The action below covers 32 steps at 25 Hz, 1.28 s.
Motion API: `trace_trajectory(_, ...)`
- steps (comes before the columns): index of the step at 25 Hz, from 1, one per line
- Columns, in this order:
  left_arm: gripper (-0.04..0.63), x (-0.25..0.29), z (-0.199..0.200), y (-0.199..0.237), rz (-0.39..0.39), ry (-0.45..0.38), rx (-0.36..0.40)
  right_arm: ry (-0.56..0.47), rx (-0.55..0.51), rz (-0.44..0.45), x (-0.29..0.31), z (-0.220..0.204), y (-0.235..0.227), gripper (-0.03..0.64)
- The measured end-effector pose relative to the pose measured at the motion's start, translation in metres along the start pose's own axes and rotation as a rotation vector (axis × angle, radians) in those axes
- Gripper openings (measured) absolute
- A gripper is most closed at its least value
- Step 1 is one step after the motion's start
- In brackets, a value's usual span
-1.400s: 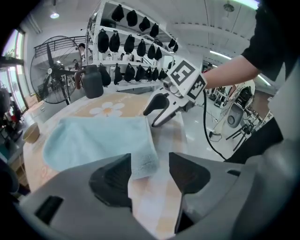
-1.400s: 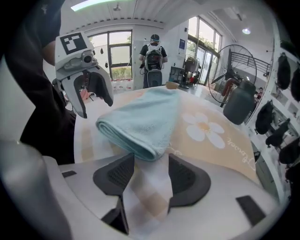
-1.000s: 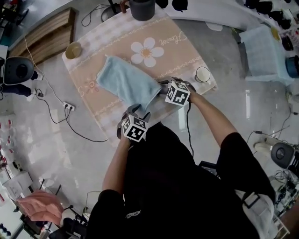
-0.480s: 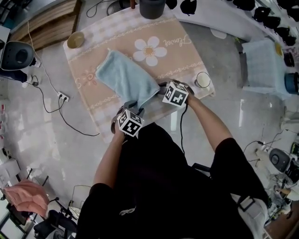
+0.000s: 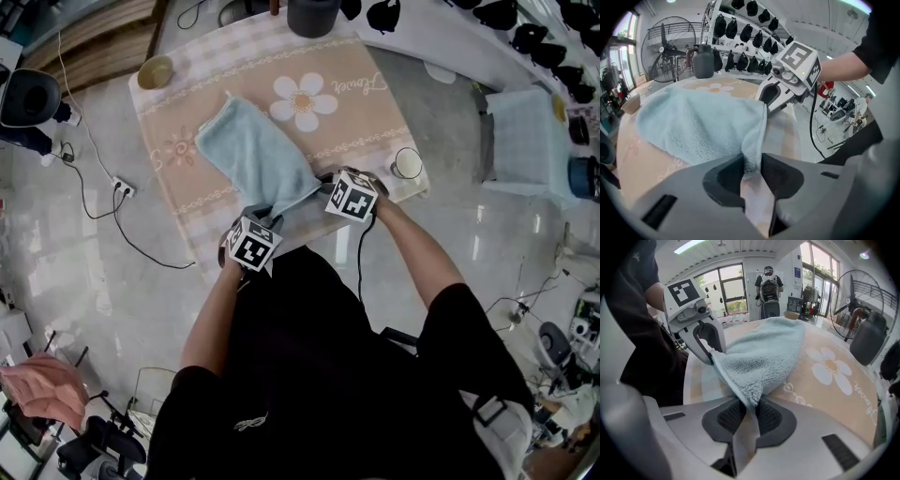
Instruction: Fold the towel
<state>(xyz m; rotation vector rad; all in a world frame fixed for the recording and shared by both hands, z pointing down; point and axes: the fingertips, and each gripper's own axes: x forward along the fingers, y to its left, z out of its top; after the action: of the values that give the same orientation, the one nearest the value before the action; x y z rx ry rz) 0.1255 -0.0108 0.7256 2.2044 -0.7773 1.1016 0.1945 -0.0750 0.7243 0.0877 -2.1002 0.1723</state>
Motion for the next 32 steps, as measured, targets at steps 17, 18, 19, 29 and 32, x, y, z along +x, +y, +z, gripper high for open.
trace_trajectory(17, 0.1, -0.04, -0.017, -0.016, -0.2, 0.029, -0.125, -0.013, 0.057, 0.054, -0.017, 0.013, 0.043, 0.049)
trace_trajectory(18, 0.1, -0.042, -0.016, -0.015, -0.213, 0.024, -0.127, -0.013, 0.062, 0.048, -0.018, 0.016, 0.043, 0.049)
trace_trajectory(19, 0.1, -0.045, -0.015, -0.013, -0.228, 0.019, -0.13, -0.013, 0.067, 0.041, -0.019, 0.019, 0.042, 0.048)
trace_trajectory(29, 0.1, -0.076, 0.014, 0.017, -0.292, -0.048, -0.107, -0.023, 0.128, -0.022, -0.041, 0.055, 0.021, 0.043)
trace_trajectory(32, 0.1, -0.087, 0.023, 0.028, -0.3, -0.073, -0.115, -0.047, 0.157, -0.023, -0.045, 0.069, 0.011, 0.043)
